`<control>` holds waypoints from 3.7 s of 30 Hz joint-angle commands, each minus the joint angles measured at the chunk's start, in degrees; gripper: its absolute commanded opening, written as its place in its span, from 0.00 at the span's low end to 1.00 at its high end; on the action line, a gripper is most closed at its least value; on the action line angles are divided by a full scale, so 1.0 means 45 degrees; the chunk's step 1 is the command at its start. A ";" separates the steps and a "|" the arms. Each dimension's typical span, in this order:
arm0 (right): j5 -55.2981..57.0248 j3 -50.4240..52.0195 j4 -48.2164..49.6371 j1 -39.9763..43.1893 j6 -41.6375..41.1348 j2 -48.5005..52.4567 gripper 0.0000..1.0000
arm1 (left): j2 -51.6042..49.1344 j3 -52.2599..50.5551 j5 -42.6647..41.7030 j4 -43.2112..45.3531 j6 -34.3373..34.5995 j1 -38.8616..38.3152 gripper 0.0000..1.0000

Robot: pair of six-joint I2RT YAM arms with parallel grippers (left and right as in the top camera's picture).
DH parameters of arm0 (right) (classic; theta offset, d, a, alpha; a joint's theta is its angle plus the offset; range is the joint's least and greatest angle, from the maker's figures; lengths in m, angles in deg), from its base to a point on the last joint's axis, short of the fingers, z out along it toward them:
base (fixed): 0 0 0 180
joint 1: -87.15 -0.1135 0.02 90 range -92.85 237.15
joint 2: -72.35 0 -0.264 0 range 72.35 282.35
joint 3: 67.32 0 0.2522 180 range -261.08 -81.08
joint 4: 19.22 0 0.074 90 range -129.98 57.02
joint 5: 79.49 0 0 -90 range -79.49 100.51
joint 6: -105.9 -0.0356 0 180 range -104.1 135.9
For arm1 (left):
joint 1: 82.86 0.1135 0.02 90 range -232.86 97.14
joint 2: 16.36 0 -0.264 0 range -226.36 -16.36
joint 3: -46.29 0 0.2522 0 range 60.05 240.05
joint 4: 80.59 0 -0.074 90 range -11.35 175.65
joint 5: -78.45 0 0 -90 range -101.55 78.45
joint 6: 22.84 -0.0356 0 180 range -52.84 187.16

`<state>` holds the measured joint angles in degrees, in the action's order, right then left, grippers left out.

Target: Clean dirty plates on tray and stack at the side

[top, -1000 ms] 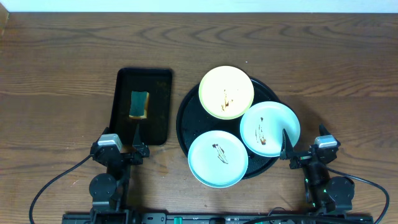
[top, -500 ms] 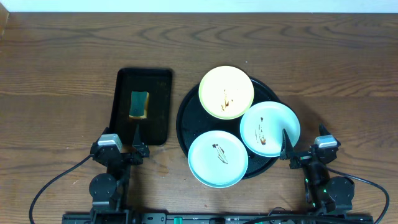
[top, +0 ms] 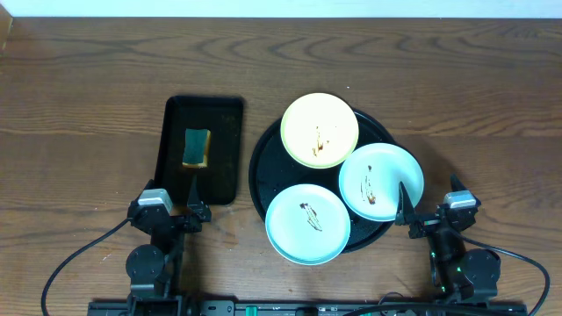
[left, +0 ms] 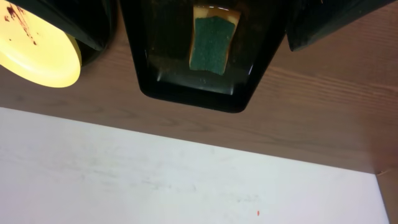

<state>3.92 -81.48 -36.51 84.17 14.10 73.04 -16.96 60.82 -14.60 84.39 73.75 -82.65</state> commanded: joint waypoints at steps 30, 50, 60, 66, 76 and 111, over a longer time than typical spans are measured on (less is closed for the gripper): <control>0.0282 0.0019 -0.0029 -0.0092 -0.0418 -0.0068 0.99 | 0.0049 0.0219 -0.0087 -0.1025 0.0282 -0.0005 0.91; 0.1360 -0.4643 -0.4357 -0.0068 -0.1404 0.5056 0.99 | -0.9816 0.9345 -0.0087 -0.7130 0.0262 -0.0005 0.91; 0.1103 -0.9904 -0.7689 -0.0073 -0.0826 1.0996 0.99 | -1.2934 1.2191 -0.0087 -1.0681 0.0267 -0.0005 0.91; 0.0238 -1.0448 -0.7946 -0.0073 -0.0850 1.1740 0.99 | -1.3687 1.2191 -0.0223 -1.0899 0.0272 -0.0005 0.91; 0.0219 -1.0443 -0.7927 -0.0068 -0.0869 1.1744 0.99 | -1.4722 1.2196 -0.0223 -0.7572 -0.0005 -0.0005 0.90; 0.0223 -1.0443 -0.7990 -0.0068 -0.0869 1.1744 0.99 | -2.2051 1.2191 -0.0228 -0.3876 -0.1855 -0.0010 0.63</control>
<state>5.13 -127.34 -72.35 84.17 9.62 125.97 -116.02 115.01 -15.67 66.71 65.72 -82.65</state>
